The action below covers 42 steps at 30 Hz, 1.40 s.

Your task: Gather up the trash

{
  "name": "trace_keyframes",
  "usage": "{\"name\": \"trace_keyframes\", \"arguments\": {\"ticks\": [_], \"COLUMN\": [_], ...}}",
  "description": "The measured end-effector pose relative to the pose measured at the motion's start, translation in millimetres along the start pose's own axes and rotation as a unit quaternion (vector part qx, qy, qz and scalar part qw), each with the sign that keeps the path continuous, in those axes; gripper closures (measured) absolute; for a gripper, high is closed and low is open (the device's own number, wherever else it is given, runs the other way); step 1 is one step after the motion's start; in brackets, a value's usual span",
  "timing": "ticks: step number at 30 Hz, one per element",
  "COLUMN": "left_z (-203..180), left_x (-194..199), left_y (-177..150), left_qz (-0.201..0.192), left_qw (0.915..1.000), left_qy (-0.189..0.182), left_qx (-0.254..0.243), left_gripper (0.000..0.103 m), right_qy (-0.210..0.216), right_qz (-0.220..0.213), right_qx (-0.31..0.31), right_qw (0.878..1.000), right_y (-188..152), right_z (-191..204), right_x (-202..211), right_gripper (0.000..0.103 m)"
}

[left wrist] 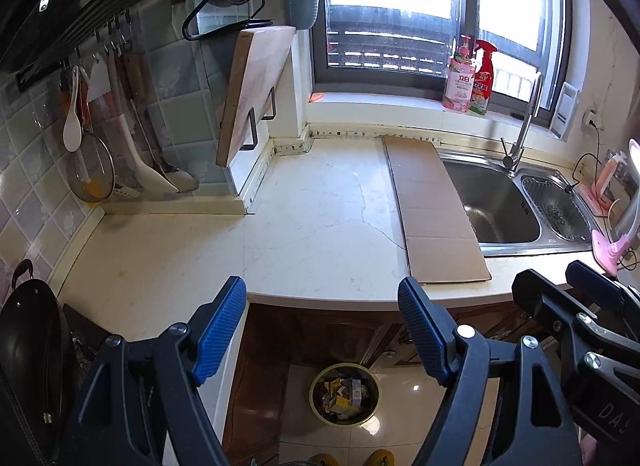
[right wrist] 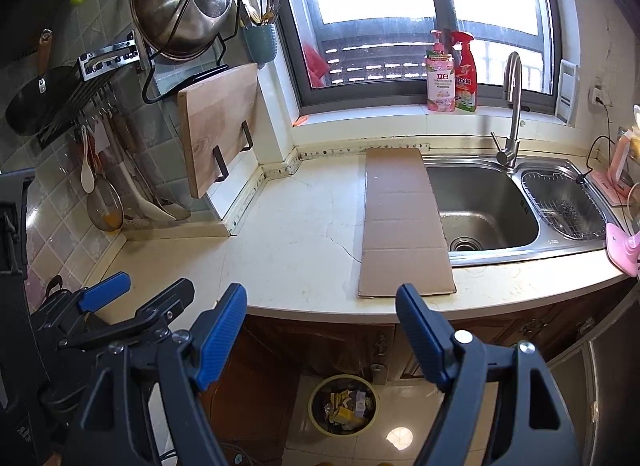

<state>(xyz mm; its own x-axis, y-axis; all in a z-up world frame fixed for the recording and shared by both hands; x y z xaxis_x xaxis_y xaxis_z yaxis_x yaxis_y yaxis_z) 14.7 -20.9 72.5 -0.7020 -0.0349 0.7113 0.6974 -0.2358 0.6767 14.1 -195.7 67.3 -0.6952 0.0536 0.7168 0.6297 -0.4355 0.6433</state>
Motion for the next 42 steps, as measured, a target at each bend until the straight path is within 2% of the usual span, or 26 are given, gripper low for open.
{"name": "trace_keyframes", "arguments": {"ticks": [13, 42], "left_z": [-5.9, 0.1], "left_x": [1.8, -7.5], "left_y": [2.0, -3.3], "left_qz": [-0.004, 0.014], "left_qw": [1.0, 0.9998], "left_qy": [0.001, 0.004], "left_qx": [-0.006, -0.01], "left_gripper": [0.026, 0.026], "right_qy": [-0.01, -0.011], "right_qz": [-0.015, -0.003], "right_qx": [0.006, 0.016], "right_qw": [1.0, 1.0], "right_y": [-0.4, -2.4], "right_z": [-2.3, -9.4], "right_x": [5.9, -2.4], "right_gripper": [0.025, 0.025]}}
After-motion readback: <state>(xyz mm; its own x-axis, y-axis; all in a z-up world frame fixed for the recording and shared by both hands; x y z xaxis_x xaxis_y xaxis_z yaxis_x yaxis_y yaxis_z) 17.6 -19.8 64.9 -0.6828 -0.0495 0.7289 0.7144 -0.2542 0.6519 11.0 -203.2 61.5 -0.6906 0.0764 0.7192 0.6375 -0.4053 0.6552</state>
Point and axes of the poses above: each gripper's, at about its wrist camera, not at the fingertips, and x roughly against the way its jaws point, z to its left, y to its top, the point moved 1 cm from there along -x, roughly the way its jaws point, and after that the axes turned 12 degrees about -x, right-handed, at the moved point
